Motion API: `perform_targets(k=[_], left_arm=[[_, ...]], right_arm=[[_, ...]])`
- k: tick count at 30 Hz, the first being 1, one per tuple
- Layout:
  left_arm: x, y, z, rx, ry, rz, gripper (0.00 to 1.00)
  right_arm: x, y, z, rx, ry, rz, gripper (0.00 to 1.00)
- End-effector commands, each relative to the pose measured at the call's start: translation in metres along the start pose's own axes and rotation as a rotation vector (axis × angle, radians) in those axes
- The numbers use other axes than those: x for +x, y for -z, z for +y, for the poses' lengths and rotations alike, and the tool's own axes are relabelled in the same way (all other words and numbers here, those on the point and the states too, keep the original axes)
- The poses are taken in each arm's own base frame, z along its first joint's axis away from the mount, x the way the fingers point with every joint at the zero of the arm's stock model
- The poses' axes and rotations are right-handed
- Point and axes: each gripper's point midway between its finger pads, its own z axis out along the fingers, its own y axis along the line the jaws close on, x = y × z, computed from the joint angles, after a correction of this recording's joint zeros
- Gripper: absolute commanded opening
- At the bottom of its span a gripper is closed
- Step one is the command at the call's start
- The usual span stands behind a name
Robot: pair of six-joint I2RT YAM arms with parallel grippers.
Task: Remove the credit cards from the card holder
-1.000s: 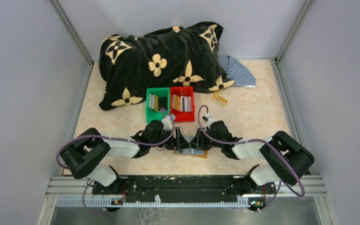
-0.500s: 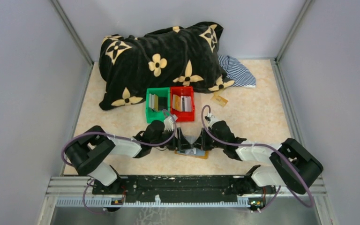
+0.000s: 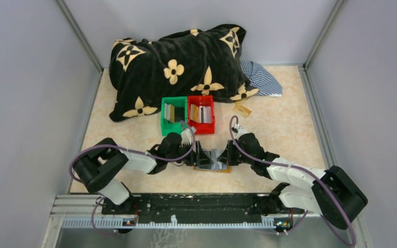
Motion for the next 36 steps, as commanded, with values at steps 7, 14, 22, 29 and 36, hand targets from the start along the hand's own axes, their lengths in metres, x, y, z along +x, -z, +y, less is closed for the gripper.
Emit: perform_targets(k=[7, 14, 22, 29, 36], left_arm=[[0.014, -0.003, 0.019, -0.054, 0.022, 0.047, 0.72], [0.014, -0.003, 0.020, -0.053, 0.023, 0.048, 0.72], [0.011, -0.004, 0.017, -0.042, 0.020, 0.046, 0.72], [-0.001, 0.002, 0.005, -0.028, 0.009, 0.013, 0.72], [-0.059, 0.058, -0.013, -0.188, -0.137, -0.231, 0.73]], right_arm=[[-0.020, 0.021, -0.019, 0.068, 0.039, -0.066, 0.00], [-0.020, 0.032, -0.028, 0.102, 0.046, -0.072, 0.00], [-0.036, 0.050, -0.032, 0.136, 0.056, -0.123, 0.00], [-0.064, 0.066, -0.011, 0.107, 0.103, -0.183, 0.00], [-0.086, 0.070, 0.016, 0.033, 0.160, -0.199, 0.00]])
